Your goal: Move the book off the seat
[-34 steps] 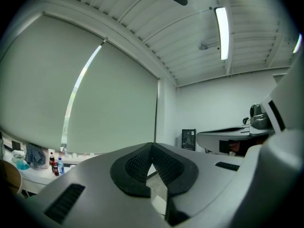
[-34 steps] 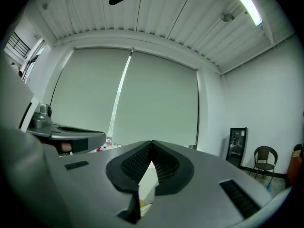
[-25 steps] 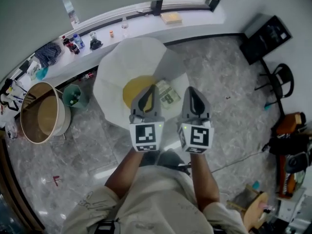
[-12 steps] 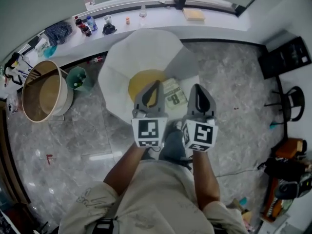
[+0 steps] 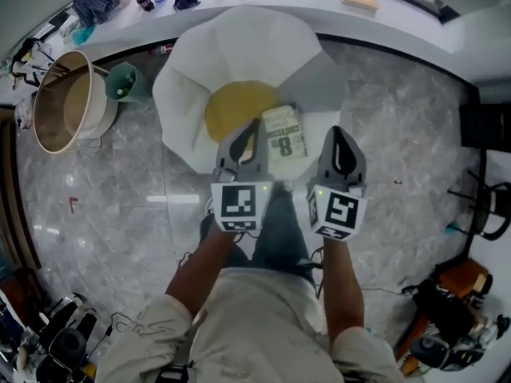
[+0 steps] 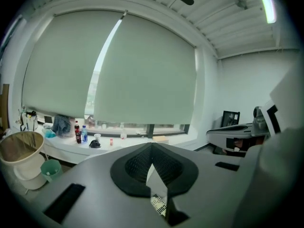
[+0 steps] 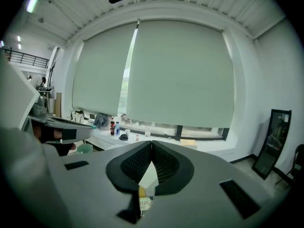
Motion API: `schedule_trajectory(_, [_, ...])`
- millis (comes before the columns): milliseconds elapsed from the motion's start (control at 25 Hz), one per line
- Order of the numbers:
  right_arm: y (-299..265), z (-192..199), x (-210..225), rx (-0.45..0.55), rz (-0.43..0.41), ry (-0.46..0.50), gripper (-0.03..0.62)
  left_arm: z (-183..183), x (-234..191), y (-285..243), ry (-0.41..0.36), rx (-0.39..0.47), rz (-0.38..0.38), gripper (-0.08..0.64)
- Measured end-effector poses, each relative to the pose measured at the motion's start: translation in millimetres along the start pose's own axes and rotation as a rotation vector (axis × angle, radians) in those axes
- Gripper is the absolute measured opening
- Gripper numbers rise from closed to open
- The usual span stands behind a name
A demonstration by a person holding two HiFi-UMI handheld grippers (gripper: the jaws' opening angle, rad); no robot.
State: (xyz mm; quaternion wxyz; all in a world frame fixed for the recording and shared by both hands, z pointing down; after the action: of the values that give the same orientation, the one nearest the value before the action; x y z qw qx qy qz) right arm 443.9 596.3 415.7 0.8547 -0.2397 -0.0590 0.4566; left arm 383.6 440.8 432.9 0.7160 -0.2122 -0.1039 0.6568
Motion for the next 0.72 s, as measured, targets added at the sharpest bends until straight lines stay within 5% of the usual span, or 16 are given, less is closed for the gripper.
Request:
schedule_trajectory(240, [-87.8,94.8,12.1,-0.198,-0.112,0.025,0.005,94.0,-0.4,-81.2,0.068,-0.23,-0.088,0.005])
schedule_trajectory(440, [-157.8,192.8,12.1,-0.322,-0.172,0.037,0.031,197.2,1.1,-145.3,0.148,-0.377,-0.078,0.016])
schedule_trajectory(720, [-215.2,317.6,-6.9,-0.463,-0.242,0.068,0.084,335.7,-13.5,-201.3,0.287,-0.542,-0.077,0.126])
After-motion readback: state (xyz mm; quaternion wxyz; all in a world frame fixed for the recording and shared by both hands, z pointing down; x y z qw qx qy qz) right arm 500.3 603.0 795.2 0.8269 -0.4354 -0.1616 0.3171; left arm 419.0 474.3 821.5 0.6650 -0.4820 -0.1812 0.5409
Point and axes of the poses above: the fingertips, and each gripper's own axes: y backward along the fingers, x to its right, z out of its underside, the point moved 4 cm from there along y, backward along the fingers, and after that the axes turned 9 degrees about -x, right-handed, at the moved point
